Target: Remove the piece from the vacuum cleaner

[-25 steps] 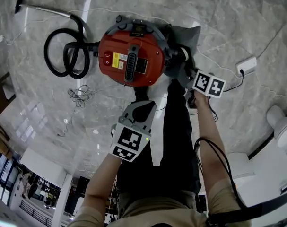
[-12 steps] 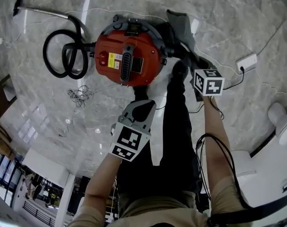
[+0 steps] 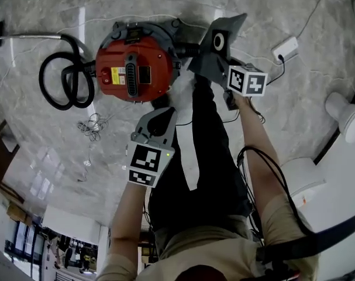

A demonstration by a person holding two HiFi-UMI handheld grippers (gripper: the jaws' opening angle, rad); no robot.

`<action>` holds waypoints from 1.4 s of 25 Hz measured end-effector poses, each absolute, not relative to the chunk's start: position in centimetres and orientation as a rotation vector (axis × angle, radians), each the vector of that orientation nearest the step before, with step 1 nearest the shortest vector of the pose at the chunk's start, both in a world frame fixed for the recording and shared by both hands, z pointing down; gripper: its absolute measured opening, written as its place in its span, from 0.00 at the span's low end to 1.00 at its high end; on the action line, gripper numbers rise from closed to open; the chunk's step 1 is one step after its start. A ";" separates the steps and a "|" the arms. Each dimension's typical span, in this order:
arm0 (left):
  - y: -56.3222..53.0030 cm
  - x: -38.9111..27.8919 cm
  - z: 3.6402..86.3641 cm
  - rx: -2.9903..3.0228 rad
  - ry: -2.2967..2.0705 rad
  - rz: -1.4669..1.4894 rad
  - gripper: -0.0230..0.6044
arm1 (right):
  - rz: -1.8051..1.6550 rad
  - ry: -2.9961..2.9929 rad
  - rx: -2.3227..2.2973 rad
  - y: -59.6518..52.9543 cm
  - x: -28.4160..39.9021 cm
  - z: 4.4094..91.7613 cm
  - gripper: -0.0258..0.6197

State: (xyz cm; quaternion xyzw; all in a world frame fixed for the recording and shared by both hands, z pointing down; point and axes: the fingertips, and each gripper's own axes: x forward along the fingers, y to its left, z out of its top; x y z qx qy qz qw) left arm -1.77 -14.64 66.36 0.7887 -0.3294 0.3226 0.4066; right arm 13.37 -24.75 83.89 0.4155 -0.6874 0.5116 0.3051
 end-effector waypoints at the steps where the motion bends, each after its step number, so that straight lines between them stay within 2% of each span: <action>1: -15.0 -1.9 65.9 1.997 -0.837 0.813 0.03 | 1.366 -1.819 1.111 -24.9 13.6 83.5 0.06; 14: -17.8 -4.1 58.8 2.089 -0.917 0.823 0.03 | 1.507 -1.884 1.168 -27.9 14.0 74.4 0.06; 20: -17.2 -4.7 53.0 2.137 -0.935 0.797 0.03 | 1.568 -1.933 1.149 -26.1 13.1 67.0 0.06; 35: -13.6 -7.6 38.0 2.340 -1.004 0.719 0.03 | 1.347 -2.197 1.118 -21.9 9.0 44.8 0.06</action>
